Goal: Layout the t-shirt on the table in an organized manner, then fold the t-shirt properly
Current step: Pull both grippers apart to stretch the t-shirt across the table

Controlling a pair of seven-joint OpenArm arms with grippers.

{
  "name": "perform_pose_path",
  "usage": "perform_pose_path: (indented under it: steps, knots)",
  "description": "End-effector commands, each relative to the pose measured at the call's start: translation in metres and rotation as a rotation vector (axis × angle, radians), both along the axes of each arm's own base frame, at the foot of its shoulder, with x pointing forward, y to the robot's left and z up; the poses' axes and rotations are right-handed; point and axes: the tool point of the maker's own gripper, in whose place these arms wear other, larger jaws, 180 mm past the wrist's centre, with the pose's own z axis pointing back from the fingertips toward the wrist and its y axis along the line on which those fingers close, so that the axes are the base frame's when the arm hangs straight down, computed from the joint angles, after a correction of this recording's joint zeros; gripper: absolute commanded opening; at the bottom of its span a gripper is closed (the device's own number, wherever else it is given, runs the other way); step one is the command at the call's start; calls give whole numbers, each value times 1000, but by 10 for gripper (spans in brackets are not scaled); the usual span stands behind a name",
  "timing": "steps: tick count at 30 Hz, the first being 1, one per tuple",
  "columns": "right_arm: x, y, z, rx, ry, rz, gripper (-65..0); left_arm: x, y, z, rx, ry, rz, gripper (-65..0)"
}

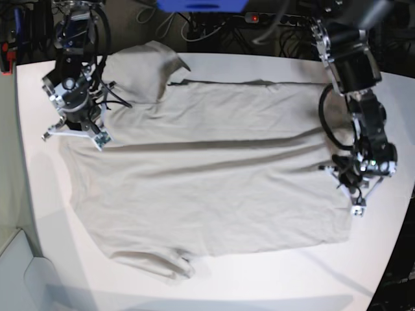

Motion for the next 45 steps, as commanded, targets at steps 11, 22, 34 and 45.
perform_pose_path:
  steps: [11, 22, 34, 45]
  knots:
    - [-26, -18, -5, -19, 29, -44, -650, 59, -23, -31, -190, -78, 0, -650]
    - [-40, -27, 5, -43, 19, -65, -650, 75, 27, -12, -163, -254, 46, -650]
    - [-51, -26, -1, -41, 47, -62, -650, 68, 81, 39, -27, -158, 79, -650]
    - [-51, -25, -1, -37, 45, -65, -650, -11, 41, -4, 66, 47, 23, -649]
